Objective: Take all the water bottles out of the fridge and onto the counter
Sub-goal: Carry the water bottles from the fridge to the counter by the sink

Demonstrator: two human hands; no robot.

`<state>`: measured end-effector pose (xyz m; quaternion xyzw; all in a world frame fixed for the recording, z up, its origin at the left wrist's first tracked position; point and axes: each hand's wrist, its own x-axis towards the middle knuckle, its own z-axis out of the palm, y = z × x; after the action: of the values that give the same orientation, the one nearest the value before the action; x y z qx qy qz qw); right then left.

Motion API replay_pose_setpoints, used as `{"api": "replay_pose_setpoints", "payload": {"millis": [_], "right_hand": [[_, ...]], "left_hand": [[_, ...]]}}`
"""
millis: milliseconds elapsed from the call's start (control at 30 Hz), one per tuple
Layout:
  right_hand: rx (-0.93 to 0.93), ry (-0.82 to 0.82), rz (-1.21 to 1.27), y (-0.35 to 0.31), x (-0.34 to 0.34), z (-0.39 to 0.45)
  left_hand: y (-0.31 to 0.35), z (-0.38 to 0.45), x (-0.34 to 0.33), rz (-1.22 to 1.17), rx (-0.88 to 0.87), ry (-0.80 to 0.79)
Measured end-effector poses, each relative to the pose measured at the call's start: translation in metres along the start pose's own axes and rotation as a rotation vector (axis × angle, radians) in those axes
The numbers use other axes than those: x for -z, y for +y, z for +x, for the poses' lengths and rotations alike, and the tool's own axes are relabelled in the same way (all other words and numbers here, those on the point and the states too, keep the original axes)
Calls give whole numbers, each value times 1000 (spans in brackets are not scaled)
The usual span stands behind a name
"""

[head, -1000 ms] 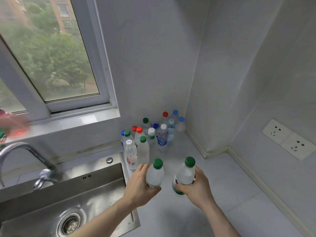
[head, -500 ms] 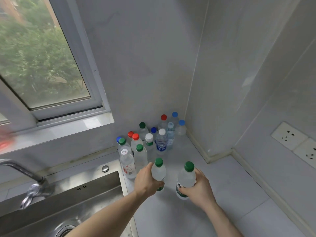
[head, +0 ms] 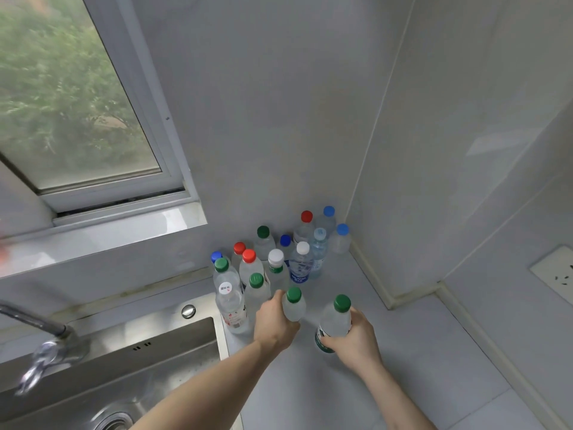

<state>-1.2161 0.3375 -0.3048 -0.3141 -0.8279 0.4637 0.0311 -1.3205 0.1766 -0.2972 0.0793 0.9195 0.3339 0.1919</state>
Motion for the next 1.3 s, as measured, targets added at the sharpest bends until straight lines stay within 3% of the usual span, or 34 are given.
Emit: {"api": "replay_pose_setpoints", "payload": {"millis": [200, 367, 533, 867, 1300], "right_hand": [[1, 33, -7, -3, -22, 25], [-17, 73, 17, -1, -33, 35], [-23, 78, 37, -5, -42, 48], [-5, 118, 85, 1, -59, 63], [68, 113, 54, 0, -63, 72]], "left_hand": [[1, 2, -2, -63, -28, 62], [12, -8, 7, -92, -212, 151], [16, 5, 23, 74, -367, 148], [29, 28, 38, 280, -352, 123], [38, 25, 55, 338, -402, 142]]}}
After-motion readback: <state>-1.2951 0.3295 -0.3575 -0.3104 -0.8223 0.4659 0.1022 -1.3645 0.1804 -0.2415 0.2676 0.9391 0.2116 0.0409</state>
